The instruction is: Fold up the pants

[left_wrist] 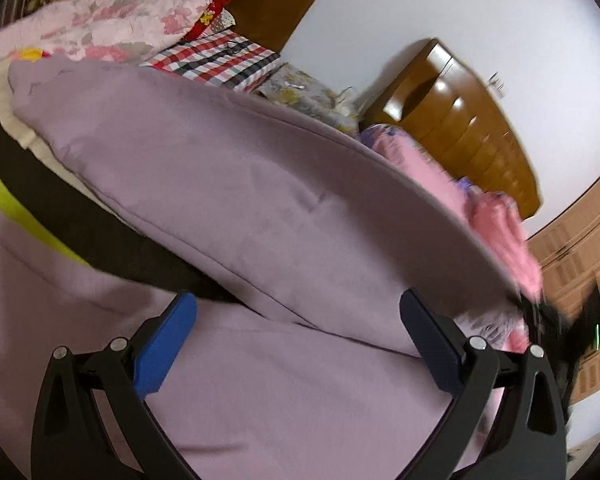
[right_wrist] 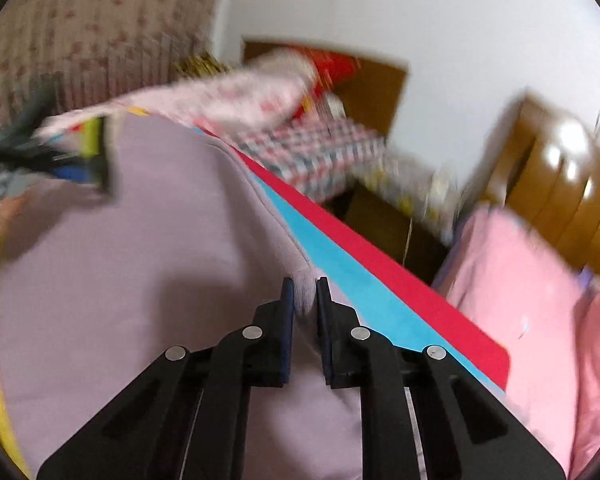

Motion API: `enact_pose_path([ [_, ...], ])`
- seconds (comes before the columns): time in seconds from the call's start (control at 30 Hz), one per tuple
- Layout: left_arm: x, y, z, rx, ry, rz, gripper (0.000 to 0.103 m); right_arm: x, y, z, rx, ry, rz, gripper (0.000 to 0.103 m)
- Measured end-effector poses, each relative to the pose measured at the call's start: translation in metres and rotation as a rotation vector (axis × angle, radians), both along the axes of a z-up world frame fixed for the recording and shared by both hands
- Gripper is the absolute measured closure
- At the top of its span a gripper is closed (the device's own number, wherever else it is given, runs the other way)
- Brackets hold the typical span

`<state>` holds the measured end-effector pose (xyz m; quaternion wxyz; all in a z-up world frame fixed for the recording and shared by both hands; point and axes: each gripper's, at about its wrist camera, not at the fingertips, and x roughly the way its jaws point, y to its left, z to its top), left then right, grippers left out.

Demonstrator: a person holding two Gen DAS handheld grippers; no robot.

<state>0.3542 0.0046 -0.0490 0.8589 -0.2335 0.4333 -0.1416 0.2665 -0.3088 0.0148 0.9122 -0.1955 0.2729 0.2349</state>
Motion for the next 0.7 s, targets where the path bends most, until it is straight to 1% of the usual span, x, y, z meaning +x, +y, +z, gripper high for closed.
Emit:
enact_pose_path([
  [0.07, -0.013, 0.008, 0.005, -0.061, -0.004, -0.020, 0.002, -0.060, 0.019, -0.001, 0.023, -0.025, 0.001, 0.092],
  [0.1, -0.021, 0.012, 0.006, -0.084, -0.002, -0.027, 0.002, -0.098, 0.027, -0.007, 0.052, -0.020, -0.015, 0.102],
  [0.17, -0.040, 0.018, 0.005, -0.110, 0.006, -0.043, 0.002, -0.131, 0.036, -0.022, 0.099, -0.001, -0.074, 0.102],
  [0.2, -0.049, 0.020, 0.003, -0.111, 0.011, -0.054, 0.002, -0.142, 0.036, -0.030, 0.113, 0.008, -0.110, 0.103],
  [0.23, -0.060, 0.021, -0.004, -0.098, 0.025, -0.072, 0.002, -0.149, 0.034, -0.042, 0.136, 0.040, -0.152, 0.103],
  [0.27, -0.065, 0.020, -0.009, -0.079, 0.042, -0.080, 0.002, -0.154, 0.031, -0.051, 0.145, 0.055, -0.179, 0.102],
  [0.3, -0.069, 0.019, -0.018, -0.033, 0.078, -0.085, 0.002, -0.153, 0.030, -0.063, 0.136, 0.063, -0.242, 0.102],
  [0.33, -0.072, 0.019, -0.025, -0.012, 0.094, -0.086, 0.002, -0.151, 0.027, -0.070, 0.137, 0.080, -0.300, 0.102],
  [0.37, -0.073, 0.020, -0.030, -0.005, 0.099, -0.087, 0.002, -0.151, 0.024, -0.074, 0.171, 0.120, -0.333, 0.102],
  [0.4, -0.073, 0.020, -0.035, 0.001, 0.108, -0.085, 0.002, -0.151, 0.021, -0.073, 0.206, 0.135, -0.367, 0.100],
  [0.43, -0.071, 0.019, -0.039, 0.005, 0.120, -0.084, 0.002, -0.154, 0.020, -0.072, 0.235, 0.131, -0.392, 0.094],
  [0.47, -0.069, 0.019, -0.040, -0.002, 0.119, -0.089, 0.002, -0.159, 0.020, -0.068, 0.287, 0.126, -0.410, 0.092],
  [0.5, -0.064, 0.016, -0.037, -0.027, 0.101, -0.097, 0.002, -0.162, 0.018, -0.065, 0.363, 0.119, -0.414, 0.085],
  [0.53, -0.058, 0.015, -0.035, -0.048, 0.087, -0.104, 0.002, -0.166, 0.017, -0.062, 0.421, 0.107, -0.431, 0.054],
  [0.6, -0.036, 0.010, -0.030, -0.093, 0.073, -0.106, 0.002, -0.177, 0.019, -0.056, 0.502, 0.057, -0.489, 0.013],
  [0.67, -0.015, 0.010, -0.026, -0.091, 0.056, -0.077, 0.003, -0.178, 0.026, -0.052, 0.553, 0.050, -0.482, 0.013],
  [0.7, -0.004, 0.010, -0.025, -0.078, 0.054, -0.062, 0.005, -0.179, 0.030, -0.050, 0.552, 0.037, -0.499, 0.013],
])
